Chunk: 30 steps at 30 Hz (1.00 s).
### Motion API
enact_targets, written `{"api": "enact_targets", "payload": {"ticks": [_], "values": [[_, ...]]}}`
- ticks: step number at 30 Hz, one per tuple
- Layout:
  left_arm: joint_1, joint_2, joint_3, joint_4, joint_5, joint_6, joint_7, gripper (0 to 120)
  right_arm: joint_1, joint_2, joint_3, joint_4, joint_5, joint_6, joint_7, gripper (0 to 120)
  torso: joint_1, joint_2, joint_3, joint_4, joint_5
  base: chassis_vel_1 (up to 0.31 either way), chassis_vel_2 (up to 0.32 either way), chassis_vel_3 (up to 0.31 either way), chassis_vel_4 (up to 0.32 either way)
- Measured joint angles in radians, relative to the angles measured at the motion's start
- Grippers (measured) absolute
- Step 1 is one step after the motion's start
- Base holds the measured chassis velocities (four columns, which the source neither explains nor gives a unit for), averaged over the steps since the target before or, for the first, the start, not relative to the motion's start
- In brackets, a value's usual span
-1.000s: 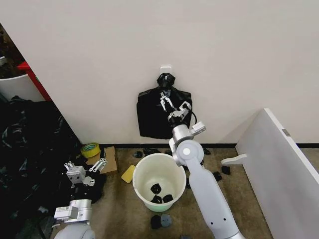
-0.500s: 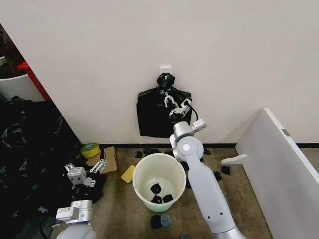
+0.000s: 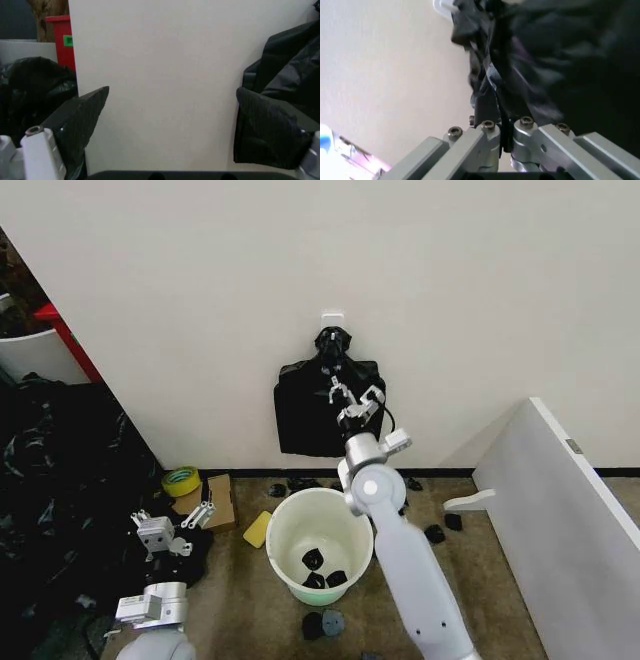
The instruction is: Place the garbage bag over the trash bin.
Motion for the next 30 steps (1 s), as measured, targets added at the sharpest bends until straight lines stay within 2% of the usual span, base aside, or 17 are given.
{"api": "enact_targets", "payload": {"ticks": [11,16,21,26,30], "values": [[-0.013,0.001,0.003,0.01,-0.003,-0.001,-0.003,100,-0.176,-0.118,-0.055,0.15,-0.065,0.017,-0.029,0,0.0,0.0,0.0,0.0003,-0.0001,0.0,0.0,0.0,0.0],[-0.023,0.004,-0.005,0.013,-0.023,0.001,-0.004,100,-0.304,-0.209,-0.052,0.166,-0.23,0.06,-0.146,0,0.0,0.0,0.0,0.0001,-0.0001,0.0,0.0,0.0,0.0],[-0.033,0.008,-0.009,0.014,-0.034,0.006,-0.004,100,-0.398,-0.266,-0.042,0.166,-0.318,0.106,-0.239,0,0.0,0.0,0.0,0.0001,-0.0003,0.0,0.0,0.0,0.0],[-0.042,0.007,-0.009,0.014,-0.038,0.012,-0.004,100,-0.458,-0.282,-0.036,0.137,-0.411,0.16,-0.354,0,0.0,0.0,0.0,0.0,-0.0004,0.0,0.0,0.0,0.0],[-0.044,0.011,-0.01,0.013,-0.042,0.013,-0.004,100,-0.478,-0.265,-0.031,0.08,-0.477,0.207,-0.441,0,0.0,0.0,0.0,0.0002,-0.0003,0.0,0.0,0.0,0.0]]}}
